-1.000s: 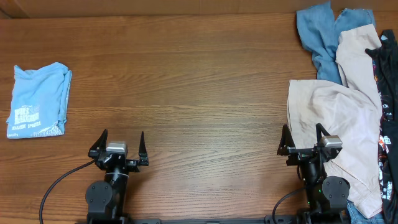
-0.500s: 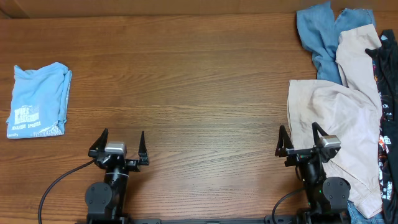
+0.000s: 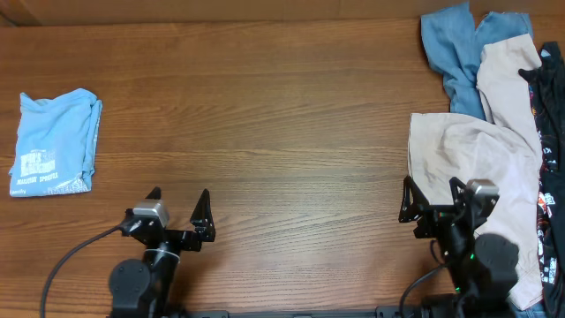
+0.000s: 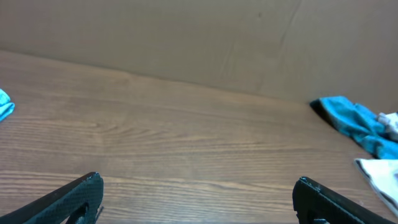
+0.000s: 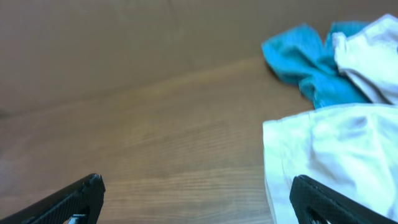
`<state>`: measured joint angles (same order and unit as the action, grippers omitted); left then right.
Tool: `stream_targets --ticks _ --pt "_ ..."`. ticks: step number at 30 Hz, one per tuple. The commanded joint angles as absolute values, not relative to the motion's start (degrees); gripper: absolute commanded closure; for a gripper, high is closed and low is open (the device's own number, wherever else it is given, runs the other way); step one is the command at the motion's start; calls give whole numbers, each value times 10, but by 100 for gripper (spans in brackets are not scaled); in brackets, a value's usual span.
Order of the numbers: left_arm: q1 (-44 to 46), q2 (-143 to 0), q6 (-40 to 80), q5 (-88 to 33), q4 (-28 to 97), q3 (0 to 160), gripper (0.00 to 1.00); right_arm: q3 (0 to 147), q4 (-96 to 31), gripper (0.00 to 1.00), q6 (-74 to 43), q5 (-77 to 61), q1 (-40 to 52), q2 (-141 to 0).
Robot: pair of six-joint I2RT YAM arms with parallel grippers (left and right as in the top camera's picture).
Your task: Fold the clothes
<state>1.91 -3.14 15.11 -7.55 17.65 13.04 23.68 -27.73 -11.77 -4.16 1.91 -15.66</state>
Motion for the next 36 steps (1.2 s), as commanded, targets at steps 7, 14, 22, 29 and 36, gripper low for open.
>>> stream_targets --ticks 7,14,22,29,36 --pt "23 -200 133 -91 285 303 0 465 -434 0 -120 -22 17 -401" --pt "23 -323 129 -95 398 443 0 538 -439 0 -115 0 13 -507" --pt "23 -341 128 -95 407 484 0 568 -511 0 -211 71 -216 -578" --pt "23 -341 128 -84 420 484 0 566 -521 2 -252 69 -479 -656" --pt "23 -341 128 -84 420 484 0 566 -536 5 -267 79 -551 -774"
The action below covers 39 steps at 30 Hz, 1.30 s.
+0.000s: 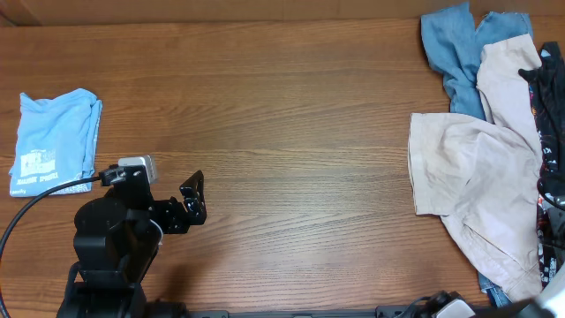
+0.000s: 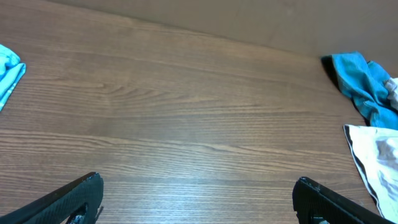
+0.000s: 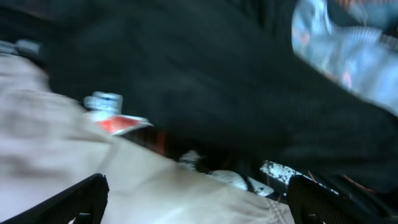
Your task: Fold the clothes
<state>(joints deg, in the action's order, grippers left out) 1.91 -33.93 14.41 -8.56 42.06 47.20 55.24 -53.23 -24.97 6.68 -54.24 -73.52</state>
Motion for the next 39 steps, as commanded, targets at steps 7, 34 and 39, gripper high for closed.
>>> stream_targets --ticks 7,34,39 --pt "23 -341 128 -84 420 484 0 566 -534 5 -248 133 -554 -846" --pt "23 -341 128 -58 413 484 0 681 -564 7 -57 143 -475 -863" --pt "23 -341 128 -58 413 484 0 671 -559 10 -42 143 -475 -873"
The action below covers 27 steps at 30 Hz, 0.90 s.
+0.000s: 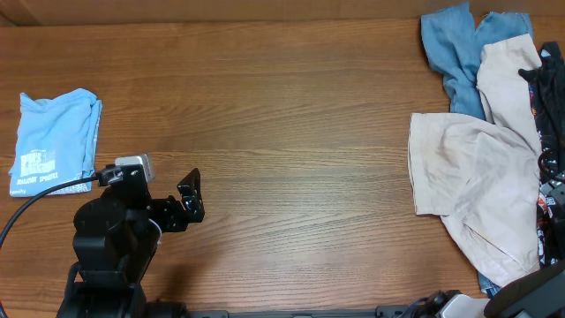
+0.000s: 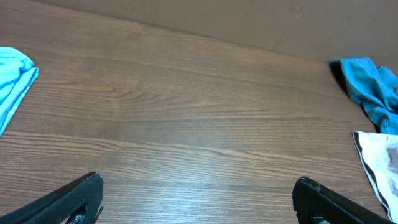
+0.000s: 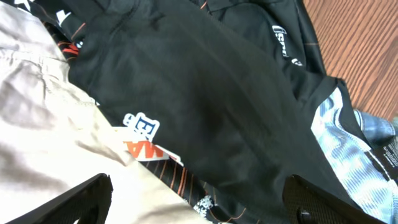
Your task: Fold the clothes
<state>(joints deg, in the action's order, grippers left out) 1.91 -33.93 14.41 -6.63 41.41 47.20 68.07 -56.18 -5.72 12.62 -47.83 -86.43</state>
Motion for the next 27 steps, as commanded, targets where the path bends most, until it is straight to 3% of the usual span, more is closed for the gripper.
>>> stream_targets --ticks 1,27 --pt "23 -341 128 -58 414 484 0 664 -558 10 -42 144 -475 -876" --pt "23 -341 129 -58 422 484 0 600 -501 11 -45 211 -483 -896"
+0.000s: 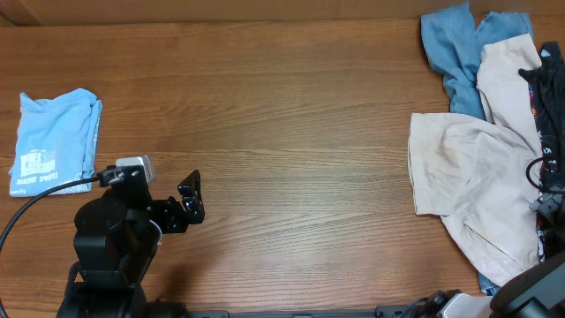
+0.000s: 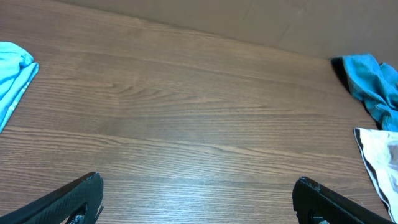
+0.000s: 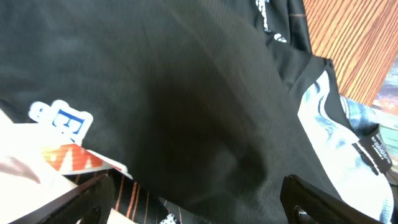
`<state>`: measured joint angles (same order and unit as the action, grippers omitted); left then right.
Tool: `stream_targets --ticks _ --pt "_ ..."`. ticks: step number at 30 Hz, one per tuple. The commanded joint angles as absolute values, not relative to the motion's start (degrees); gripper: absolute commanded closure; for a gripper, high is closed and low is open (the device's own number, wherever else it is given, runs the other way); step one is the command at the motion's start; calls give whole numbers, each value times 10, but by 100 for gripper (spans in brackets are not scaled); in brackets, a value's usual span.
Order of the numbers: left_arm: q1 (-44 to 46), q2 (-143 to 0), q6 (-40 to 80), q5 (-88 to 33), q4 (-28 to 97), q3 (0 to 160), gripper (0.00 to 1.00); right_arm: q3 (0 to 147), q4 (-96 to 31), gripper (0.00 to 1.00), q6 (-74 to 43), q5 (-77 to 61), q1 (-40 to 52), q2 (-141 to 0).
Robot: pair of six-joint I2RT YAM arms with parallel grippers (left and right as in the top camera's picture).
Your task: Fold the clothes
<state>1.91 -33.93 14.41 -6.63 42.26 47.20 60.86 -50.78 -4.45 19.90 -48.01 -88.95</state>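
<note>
A folded light-blue T-shirt (image 1: 53, 141) lies at the far left. Unfolded clothes are heaped at the right: a beige shirt (image 1: 468, 168), a blue garment (image 1: 450, 49) and a black printed garment (image 1: 552, 97). My left gripper (image 1: 172, 212) hangs open over bare wood at the front left, its fingers (image 2: 68, 202) wide apart with nothing between them. At the table's right edge my right gripper (image 1: 549, 199) is open, close above the black garment (image 3: 186, 93), which fills the right wrist view. One of its fingertips (image 3: 336, 199) shows low in that frame.
A wooden table (image 1: 291, 132) carries everything, with a brown cardboard wall (image 2: 186, 18) behind it. A second beige garment (image 1: 503, 71) lies in the heap at the back right. The black garment bears a white-and-blue logo (image 3: 62, 118) and a pale blue print (image 3: 336, 124).
My right gripper has come closer to the black garment, which now looms larger in its view. The left arm has hardly moved.
Both grippers stood open at the front edge, the right one by the beige shirt's near corner. Then the left arm stood further left and higher, and the right was over the black garment at the table's right edge, where it is now lower.
</note>
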Motion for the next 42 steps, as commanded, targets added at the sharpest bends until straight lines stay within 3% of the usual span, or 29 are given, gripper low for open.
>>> stream_targets --ticks 1,20,23,25,29,32,36,42 --pt "23 -341 129 -58 422 484 0 600 -497 10 -45 211 -483 -896" --pt "23 -341 129 -60 423 484 0 599 -487 11 -45 204 -504 -900" --pt "23 -341 129 -60 423 484 0 599 -487 17 -45 198 -504 -901" --pt "23 -341 129 -60 423 484 0 599 -487 23 -45 197 -504 -901" --pt "23 -341 129 -60 423 484 0 599 -487 67 -45 196 -504 -901" --pt "23 -341 129 -60 422 484 0 599 -487 83 -45 194 -504 -901" --pt "23 -341 129 -60 422 484 0 599 -485 96 -47 193 -504 -901" --pt "23 -341 129 -60 422 484 0 602 -480 96 -47 168 -503 -901"
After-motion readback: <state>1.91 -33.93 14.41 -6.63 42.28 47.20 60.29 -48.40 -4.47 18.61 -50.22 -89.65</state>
